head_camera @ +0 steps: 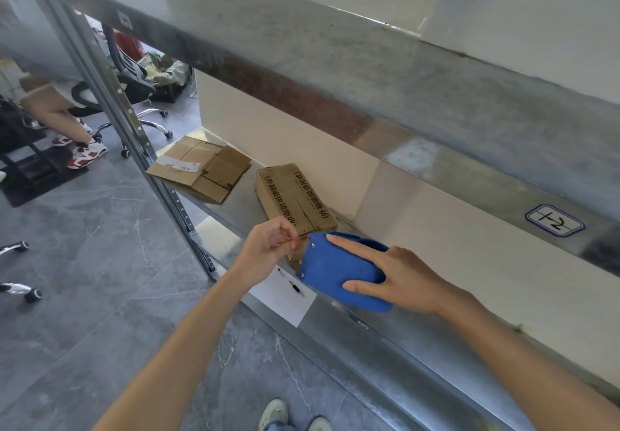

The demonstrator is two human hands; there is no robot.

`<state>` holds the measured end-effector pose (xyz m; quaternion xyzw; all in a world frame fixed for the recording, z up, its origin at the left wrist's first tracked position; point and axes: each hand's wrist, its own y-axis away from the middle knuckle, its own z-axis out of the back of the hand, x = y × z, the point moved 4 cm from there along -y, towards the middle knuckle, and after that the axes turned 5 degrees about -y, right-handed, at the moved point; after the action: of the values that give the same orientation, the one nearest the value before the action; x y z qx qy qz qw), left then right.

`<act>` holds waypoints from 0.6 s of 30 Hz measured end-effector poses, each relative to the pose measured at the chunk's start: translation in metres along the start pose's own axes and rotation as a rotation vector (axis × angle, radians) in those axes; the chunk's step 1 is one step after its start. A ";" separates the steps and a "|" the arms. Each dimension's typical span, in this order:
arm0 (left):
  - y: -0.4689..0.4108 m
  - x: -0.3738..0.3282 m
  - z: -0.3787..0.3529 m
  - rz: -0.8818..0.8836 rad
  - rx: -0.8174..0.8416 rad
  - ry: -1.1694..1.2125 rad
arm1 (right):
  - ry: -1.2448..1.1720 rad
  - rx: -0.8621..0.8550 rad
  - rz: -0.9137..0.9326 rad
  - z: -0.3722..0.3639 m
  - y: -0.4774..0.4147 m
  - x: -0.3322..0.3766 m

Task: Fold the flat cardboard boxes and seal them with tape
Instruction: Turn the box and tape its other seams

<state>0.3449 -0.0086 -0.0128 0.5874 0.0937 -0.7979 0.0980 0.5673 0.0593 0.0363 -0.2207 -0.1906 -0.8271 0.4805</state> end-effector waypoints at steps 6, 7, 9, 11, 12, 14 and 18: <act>0.009 0.024 0.038 0.058 -0.133 -0.012 | -0.021 -0.006 -0.080 0.014 0.008 -0.017; 0.010 0.027 0.039 0.068 -0.132 -0.019 | -0.021 -0.005 -0.082 0.014 0.008 -0.017; 0.008 0.031 0.034 0.083 -0.136 -0.002 | 0.012 -0.013 -0.087 0.015 0.007 -0.017; 0.006 0.034 0.028 0.089 -0.119 0.061 | 0.056 -0.018 -0.087 0.017 0.004 -0.017; 0.004 0.035 0.026 0.087 -0.107 0.092 | 0.075 -0.018 -0.086 0.018 0.003 -0.017; 0.000 0.039 0.022 0.084 -0.089 0.097 | 0.076 -0.017 -0.088 0.017 0.000 -0.019; -0.006 0.046 0.017 0.052 -0.080 -0.001 | 0.054 -0.018 -0.081 0.009 -0.005 -0.026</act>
<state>0.3138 -0.0092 -0.0517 0.5848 0.1102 -0.7910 0.1422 0.5754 0.0846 0.0289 -0.1950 -0.1788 -0.8532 0.4496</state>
